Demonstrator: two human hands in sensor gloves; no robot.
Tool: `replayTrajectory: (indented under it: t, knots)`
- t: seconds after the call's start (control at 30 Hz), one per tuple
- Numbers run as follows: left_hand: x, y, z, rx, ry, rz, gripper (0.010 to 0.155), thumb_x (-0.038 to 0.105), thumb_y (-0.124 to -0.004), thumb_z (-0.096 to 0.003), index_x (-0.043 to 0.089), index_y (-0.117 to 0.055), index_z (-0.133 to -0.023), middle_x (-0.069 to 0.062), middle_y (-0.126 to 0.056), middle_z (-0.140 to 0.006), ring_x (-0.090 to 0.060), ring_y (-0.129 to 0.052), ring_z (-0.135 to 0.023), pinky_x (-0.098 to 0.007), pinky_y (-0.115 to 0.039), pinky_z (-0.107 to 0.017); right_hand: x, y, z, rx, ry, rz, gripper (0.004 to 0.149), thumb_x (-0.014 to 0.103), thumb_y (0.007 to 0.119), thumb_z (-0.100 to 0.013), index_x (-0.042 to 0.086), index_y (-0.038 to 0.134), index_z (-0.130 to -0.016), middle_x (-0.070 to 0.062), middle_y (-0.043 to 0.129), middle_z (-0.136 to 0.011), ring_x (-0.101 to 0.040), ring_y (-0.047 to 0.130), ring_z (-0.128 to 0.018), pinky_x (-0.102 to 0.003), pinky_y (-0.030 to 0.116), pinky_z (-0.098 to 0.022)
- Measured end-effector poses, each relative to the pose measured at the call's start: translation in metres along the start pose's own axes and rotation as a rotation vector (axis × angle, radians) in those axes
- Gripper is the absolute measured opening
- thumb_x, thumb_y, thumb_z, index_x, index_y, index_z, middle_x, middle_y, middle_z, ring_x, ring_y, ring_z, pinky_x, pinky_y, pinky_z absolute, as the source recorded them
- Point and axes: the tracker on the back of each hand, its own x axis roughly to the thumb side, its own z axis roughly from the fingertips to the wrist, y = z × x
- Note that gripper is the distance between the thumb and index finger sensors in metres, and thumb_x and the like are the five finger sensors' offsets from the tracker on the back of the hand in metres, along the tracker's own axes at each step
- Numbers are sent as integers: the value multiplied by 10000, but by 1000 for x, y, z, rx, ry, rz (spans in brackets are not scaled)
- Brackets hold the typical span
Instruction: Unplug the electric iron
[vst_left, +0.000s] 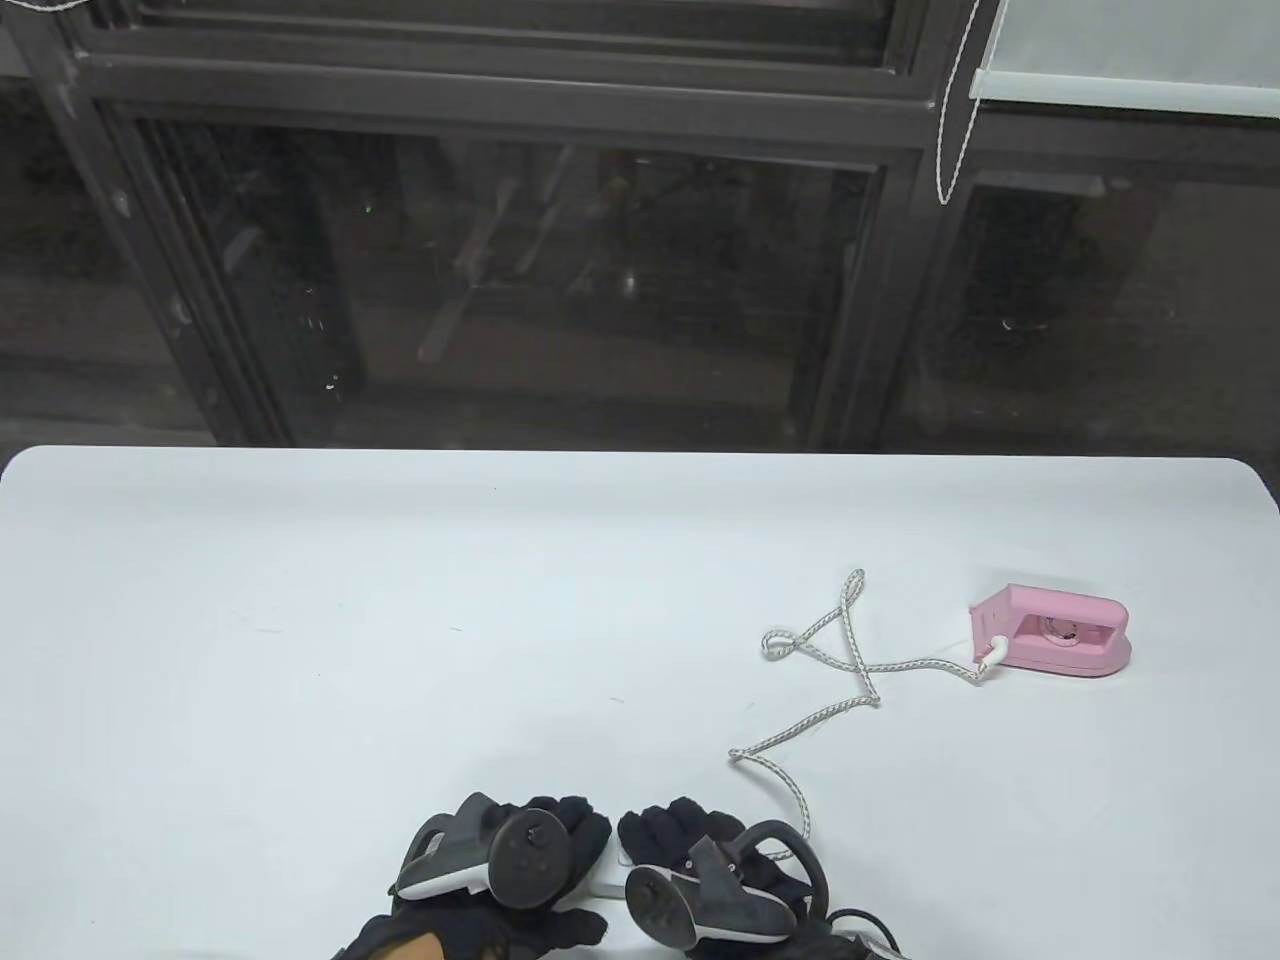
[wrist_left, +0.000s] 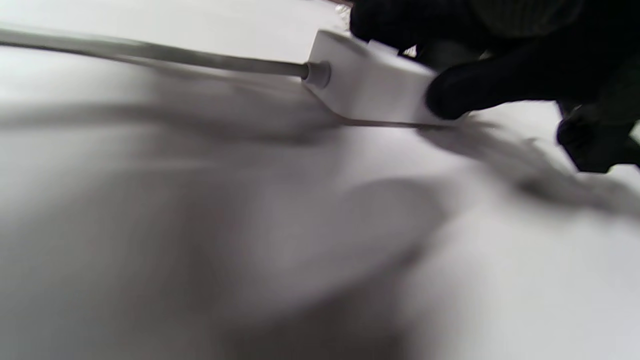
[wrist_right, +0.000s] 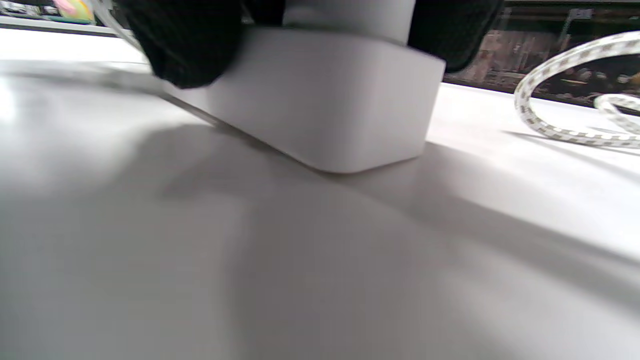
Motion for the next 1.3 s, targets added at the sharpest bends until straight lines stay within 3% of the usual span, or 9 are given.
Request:
replayTrajectory:
  t: [0.17,0.33,0.57,0.63,0.7,0.97,1.13,1.2,1.3]
  knots:
    - [5,-17,-9,-51,3,-53,930,713,-595,-423,207,-171,-1079,-100,-247,-1189,-338,-387,-1118,-645,-440,-769,5,0,8,-72,-49,-56,713,409,819,-389,189,562,-1016,-112,696,-1030,-348,675,-919,-509,666,-658]
    - [5,-23,-15,22,0,-27,854,667,-590,-470,240,-159,-1072,-46,-249,-1203,-264,-375,-1149,-586,-448,-796,3,-1,9,-78,-79,-156,738,394,837,-374,100,563,-994,-139,723,-1003,-363,706,-893,-503,674,-650]
    - [4,-24,-19,48,5,-7,789,637,-637,-474,277,-268,-1071,10,-429,-1151,-222,-511,-1026,-447,-544,-749,-21,-5,8,-15,-124,-334,664,396,779,-415,166,563,-1000,-127,701,-1032,-350,698,-915,-477,693,-658]
    - [4,-24,-20,36,13,-14,766,629,-629,-467,338,-273,-1079,27,-417,-1150,-217,-516,-1004,-441,-535,-748,-32,-10,10,-27,-80,-368,607,382,804,-413,174,652,-963,-141,773,-973,-364,791,-834,-508,727,-591]
    - [4,-24,-20,32,15,-12,756,635,-620,-469,400,-253,-1086,36,-417,-1147,-216,-522,-993,-435,-536,-746,-40,-12,16,-57,-34,-245,599,484,803,-387,226,710,-919,-86,839,-914,-312,847,-771,-469,756,-552]
    - [7,-24,-22,35,14,-20,733,614,-624,-461,397,-286,-1075,13,-444,-1133,-238,-564,-955,-450,-559,-723,-38,-13,17,-107,-61,-292,532,414,823,-382,201,738,-861,-105,846,-851,-257,940,-528,-414,817,-413]
    - [9,-24,-23,35,11,-31,730,593,-631,-456,373,-296,-1065,-25,-460,-1114,-237,-646,-859,-436,-571,-687,-36,-22,23,-194,-83,-240,516,398,825,-367,191,774,-836,-110,879,-823,-229,962,-522,-409,838,-404]
    - [9,-24,-24,32,15,-30,730,594,-629,-454,373,-298,-1065,-24,-462,-1112,-231,-657,-845,-431,-573,-681,-51,-44,33,-350,-40,-345,513,406,804,-375,188,762,-838,-108,875,-821,-217,959,-518,-401,841,-400]
    - [9,-24,-24,34,17,-27,729,602,-630,-454,382,-298,-1064,-13,-462,-1114,-220,-658,-847,-426,-575,-682,-77,-59,44,-408,49,-448,519,389,810,-392,186,745,-865,-111,853,-858,-241,946,-572,-433,820,-448]
